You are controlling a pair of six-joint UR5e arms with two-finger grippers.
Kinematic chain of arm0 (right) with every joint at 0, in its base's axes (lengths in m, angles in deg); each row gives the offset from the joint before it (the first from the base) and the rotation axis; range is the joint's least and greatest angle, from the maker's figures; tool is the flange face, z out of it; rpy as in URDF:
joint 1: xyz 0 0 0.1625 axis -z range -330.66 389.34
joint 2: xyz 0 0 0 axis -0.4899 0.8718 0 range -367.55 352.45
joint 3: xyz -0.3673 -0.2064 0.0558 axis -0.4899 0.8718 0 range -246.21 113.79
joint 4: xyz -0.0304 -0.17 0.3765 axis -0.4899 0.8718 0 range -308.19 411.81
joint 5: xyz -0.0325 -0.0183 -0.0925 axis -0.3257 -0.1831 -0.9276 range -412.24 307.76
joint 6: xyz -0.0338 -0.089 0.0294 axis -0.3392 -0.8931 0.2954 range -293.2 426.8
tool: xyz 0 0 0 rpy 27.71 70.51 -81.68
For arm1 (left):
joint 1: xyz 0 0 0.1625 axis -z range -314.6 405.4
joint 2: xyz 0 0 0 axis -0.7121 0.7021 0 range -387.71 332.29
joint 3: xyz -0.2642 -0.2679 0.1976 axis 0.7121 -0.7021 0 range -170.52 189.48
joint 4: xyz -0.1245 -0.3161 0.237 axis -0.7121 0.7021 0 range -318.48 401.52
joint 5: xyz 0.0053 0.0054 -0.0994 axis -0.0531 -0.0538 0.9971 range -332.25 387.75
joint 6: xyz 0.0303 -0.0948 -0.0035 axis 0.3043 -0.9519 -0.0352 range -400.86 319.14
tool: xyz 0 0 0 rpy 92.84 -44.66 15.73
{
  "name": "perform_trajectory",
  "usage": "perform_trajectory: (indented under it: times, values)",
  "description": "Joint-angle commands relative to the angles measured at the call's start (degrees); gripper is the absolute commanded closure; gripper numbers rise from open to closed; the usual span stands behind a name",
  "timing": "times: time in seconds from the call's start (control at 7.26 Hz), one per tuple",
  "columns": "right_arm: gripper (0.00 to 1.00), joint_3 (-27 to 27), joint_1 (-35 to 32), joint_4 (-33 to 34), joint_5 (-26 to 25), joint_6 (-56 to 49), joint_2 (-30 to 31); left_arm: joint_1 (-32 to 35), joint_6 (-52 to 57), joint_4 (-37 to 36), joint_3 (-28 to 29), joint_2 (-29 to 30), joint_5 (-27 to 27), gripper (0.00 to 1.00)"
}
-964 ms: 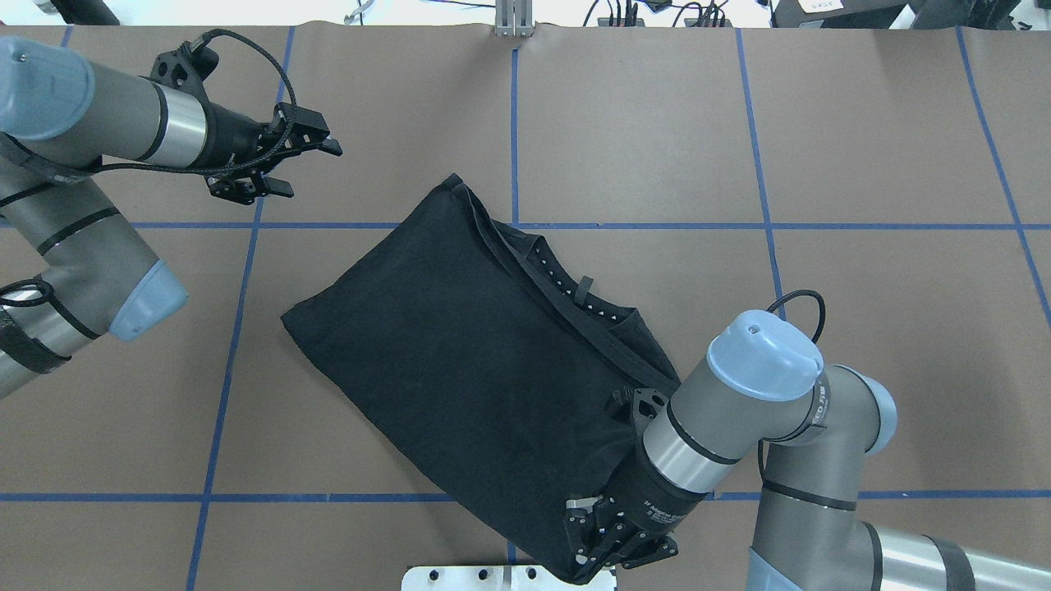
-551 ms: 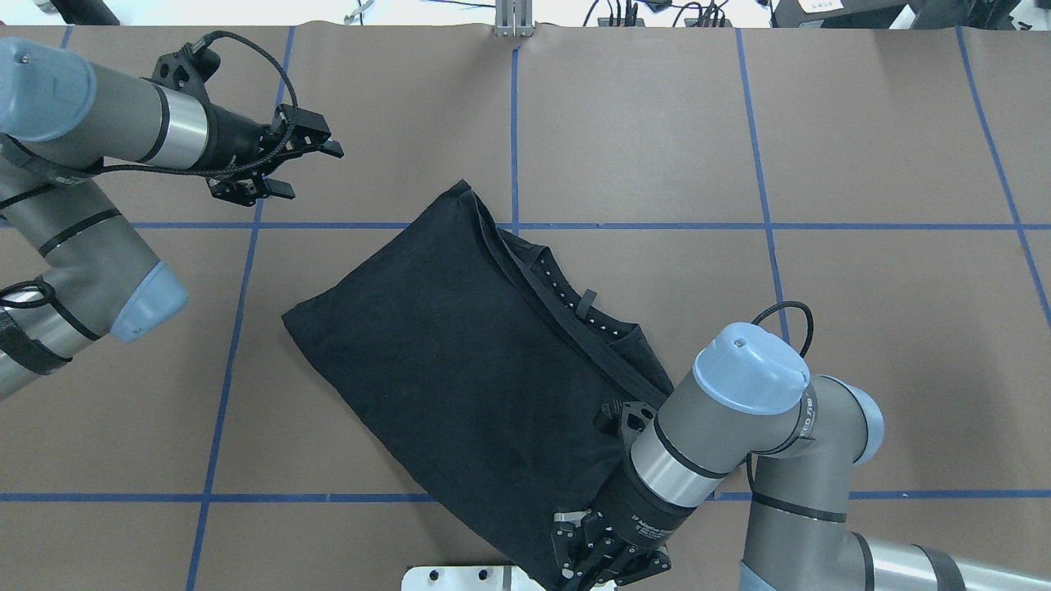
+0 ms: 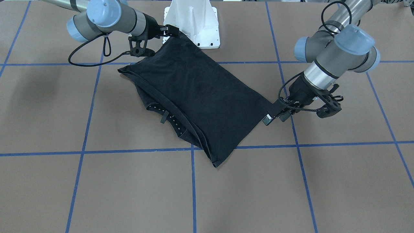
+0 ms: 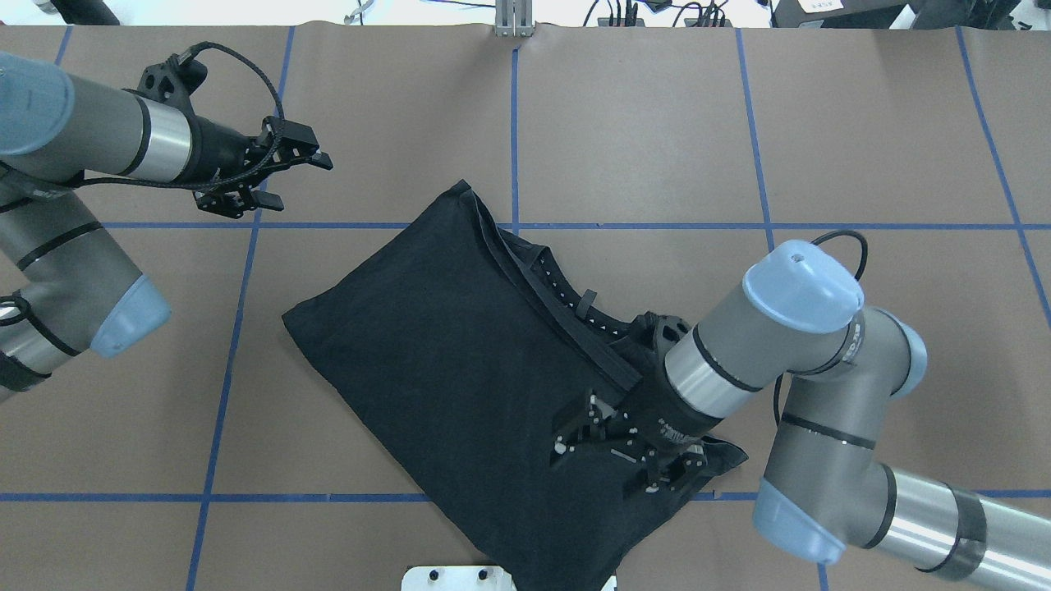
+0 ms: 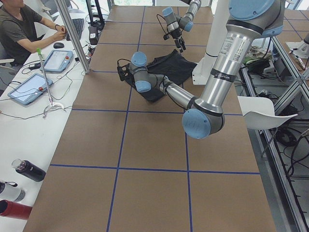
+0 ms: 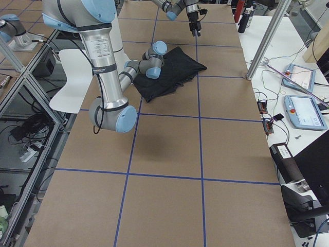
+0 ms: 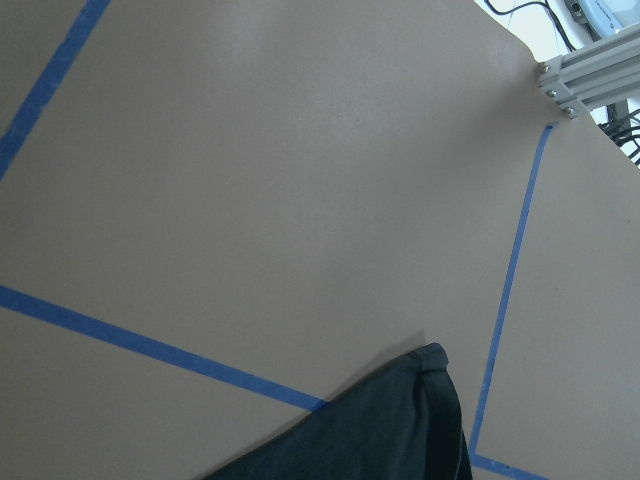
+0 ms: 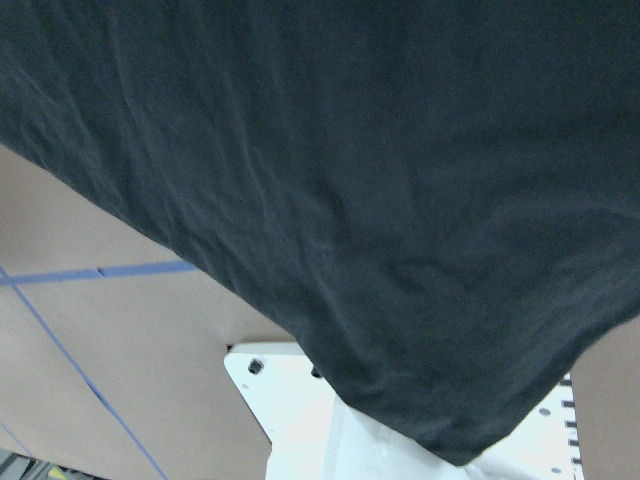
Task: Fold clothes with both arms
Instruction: 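Drag the shirt corner toward the robot with the right gripper, rotating the shirt, then release the shirt with the right gripper while the left gripper grasps the far corner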
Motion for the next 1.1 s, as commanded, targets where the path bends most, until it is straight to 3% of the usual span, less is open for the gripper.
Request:
perform_trajectory:
  times: [0.0,0.28,0.55,0.96]
  values:
    - [0.00,0.3,-6.9,-0.1,-6.9,-0.3,0.0,-2.1,-0.1,0.0,-2.2,-4.8,0.2,0.00]
    - [0.00,0.4,-8.9,0.0,-14.4,-3.5,-0.2,-6.6,-0.2,-0.1,-1.4,-7.2,-0.6,0.00]
    - [0.00,0.3,-11.3,0.0,-15.6,-3.7,-0.4,-11.1,-0.3,-4.2,-1.3,-7.9,-5.3,0.00]
    - [0.00,0.3,-12.2,0.0,-15.6,-3.7,-0.4,-12.5,-0.3,-5.1,-1.3,-8.1,-5.5,0.00]
